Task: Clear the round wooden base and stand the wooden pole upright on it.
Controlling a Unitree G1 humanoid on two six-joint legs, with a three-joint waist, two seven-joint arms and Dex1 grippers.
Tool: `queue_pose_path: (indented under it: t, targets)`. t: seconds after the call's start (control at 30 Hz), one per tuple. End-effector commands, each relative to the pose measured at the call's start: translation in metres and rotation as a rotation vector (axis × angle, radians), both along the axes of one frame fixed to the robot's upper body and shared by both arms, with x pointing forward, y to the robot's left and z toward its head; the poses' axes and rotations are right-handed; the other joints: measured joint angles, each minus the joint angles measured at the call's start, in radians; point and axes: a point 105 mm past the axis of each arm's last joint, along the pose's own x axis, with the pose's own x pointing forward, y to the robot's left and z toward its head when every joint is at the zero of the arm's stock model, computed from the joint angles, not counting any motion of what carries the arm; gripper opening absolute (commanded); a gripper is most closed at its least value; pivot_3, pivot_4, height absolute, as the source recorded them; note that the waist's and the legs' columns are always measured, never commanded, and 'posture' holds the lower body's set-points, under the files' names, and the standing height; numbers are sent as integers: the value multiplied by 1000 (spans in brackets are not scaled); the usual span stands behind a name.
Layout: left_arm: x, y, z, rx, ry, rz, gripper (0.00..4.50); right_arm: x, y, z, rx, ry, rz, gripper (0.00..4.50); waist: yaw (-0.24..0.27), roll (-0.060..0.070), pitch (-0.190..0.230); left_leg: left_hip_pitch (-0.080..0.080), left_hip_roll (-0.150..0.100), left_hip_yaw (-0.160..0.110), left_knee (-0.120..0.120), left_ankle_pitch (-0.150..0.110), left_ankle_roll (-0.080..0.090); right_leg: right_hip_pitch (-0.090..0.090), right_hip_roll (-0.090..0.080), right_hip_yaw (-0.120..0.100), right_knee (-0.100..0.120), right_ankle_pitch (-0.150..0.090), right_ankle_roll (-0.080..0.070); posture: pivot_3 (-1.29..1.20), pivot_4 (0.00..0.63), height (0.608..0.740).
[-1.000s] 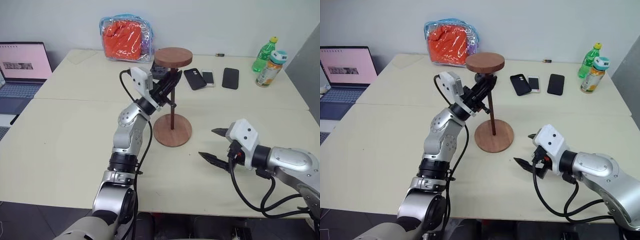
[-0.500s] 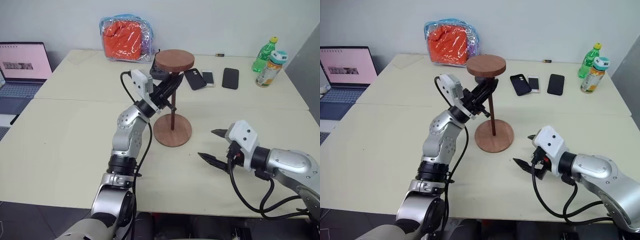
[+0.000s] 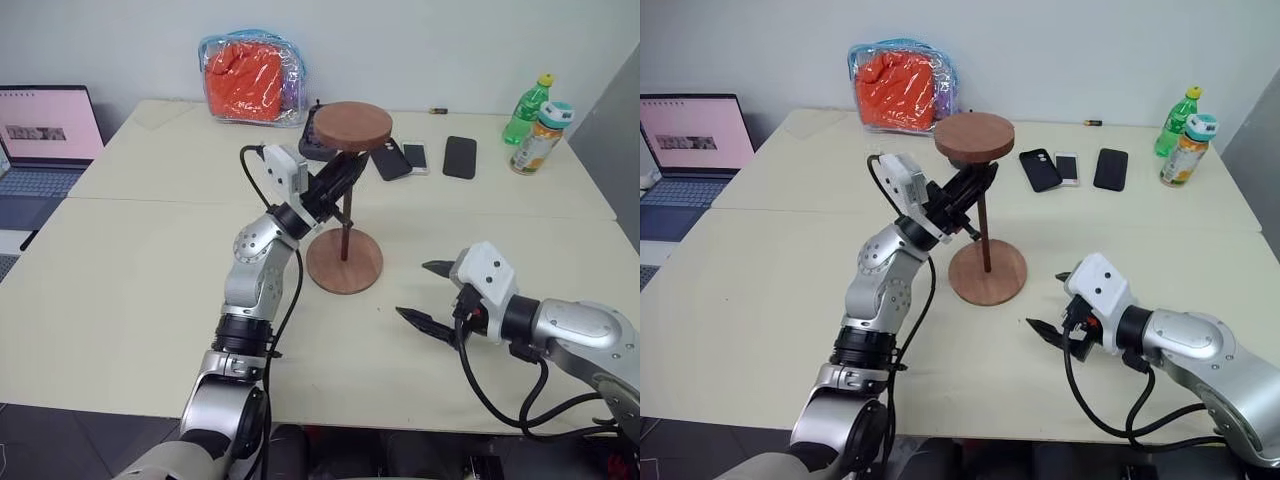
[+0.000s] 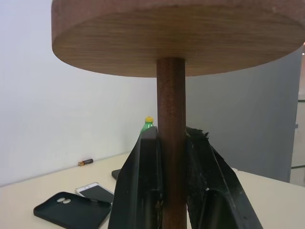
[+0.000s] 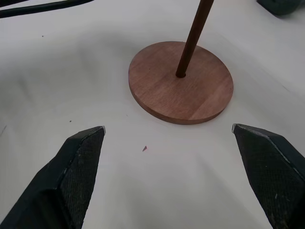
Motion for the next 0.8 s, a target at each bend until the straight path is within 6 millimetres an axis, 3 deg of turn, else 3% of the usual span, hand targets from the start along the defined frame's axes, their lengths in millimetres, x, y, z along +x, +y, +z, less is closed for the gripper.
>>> queue_pose_path:
  t: [0.03,0.5,0.8]
  targets:
    - [5,4,-6,23,23,28,262,-5,4,8,10,-43,20,4500,0,0,0,0,0,0,0,0,0,0,0,0,0,0,0,0,150,740]
    - [4,0,-7,23,21,18,262,-7,5,7,12,-33,30,4500,0,0,0,1,-1,0,0,0,0,1,1,0,0,0,0,0,150,740]
    - [-4,5,-28,75,58,40,262,-4,6,13,71,-36,7,4500,-1,0,-1,1,1,0,0,0,0,1,1,1,0,0,0,0,150,740]
